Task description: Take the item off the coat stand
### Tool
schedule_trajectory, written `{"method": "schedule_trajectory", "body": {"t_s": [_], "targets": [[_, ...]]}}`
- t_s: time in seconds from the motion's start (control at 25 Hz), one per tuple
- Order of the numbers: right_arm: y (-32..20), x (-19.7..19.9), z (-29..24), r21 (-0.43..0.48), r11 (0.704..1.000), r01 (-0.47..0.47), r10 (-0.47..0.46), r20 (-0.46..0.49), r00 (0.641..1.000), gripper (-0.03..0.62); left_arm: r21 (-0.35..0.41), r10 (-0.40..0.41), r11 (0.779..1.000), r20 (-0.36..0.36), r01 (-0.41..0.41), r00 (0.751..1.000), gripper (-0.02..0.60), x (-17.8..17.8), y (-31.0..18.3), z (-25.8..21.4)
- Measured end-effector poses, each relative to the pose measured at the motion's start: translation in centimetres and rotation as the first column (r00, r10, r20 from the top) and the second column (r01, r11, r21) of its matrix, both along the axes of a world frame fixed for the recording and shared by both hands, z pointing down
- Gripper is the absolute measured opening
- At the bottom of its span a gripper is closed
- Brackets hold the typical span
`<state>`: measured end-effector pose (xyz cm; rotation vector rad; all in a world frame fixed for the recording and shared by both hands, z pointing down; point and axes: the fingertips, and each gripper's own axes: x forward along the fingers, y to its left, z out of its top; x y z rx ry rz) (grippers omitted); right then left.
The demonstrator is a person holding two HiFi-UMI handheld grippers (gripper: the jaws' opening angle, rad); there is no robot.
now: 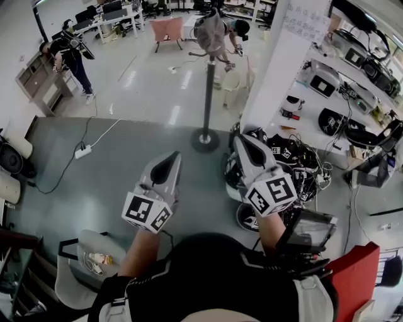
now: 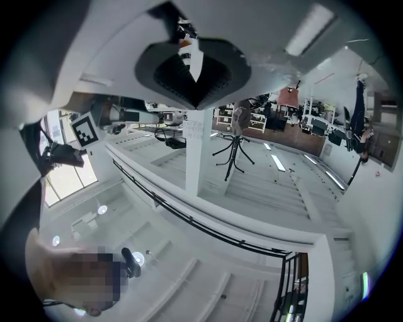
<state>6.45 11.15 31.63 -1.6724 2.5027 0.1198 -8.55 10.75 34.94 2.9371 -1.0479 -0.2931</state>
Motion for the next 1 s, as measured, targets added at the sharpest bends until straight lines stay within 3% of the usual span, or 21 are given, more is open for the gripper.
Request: {"method": "schedule_trajectory", "body": {"t_s": [0.52, 0.72, 1.0], "targets": [[-1.2, -4.1, 0.6, -0.006, 0.998, -0.065, 0.065, 0.004, 0.998, 0.009, 0.004, 0.047, 0.999, -0.004, -0.047, 0.999, 0.015, -4.8, -1.8, 1.0], [-1.8, -4.7, 1.2, -0.017, 0.997, -0.081, 0.081, 0.011, 0.997, 0.009, 0.017, 0.068, 0.998, -0.002, -0.068, 0.998, 0.015, -5.0, -2.2, 1.0], [-4.2, -4.2, 1.1, -0.009, 0.997, -0.071, 0.071, 0.027, 0.997, 0.009, 0.014, 0.038, 0.999, 0.011, -0.038, 0.999, 0.015, -5.1, -4.5, 1.1]]}}
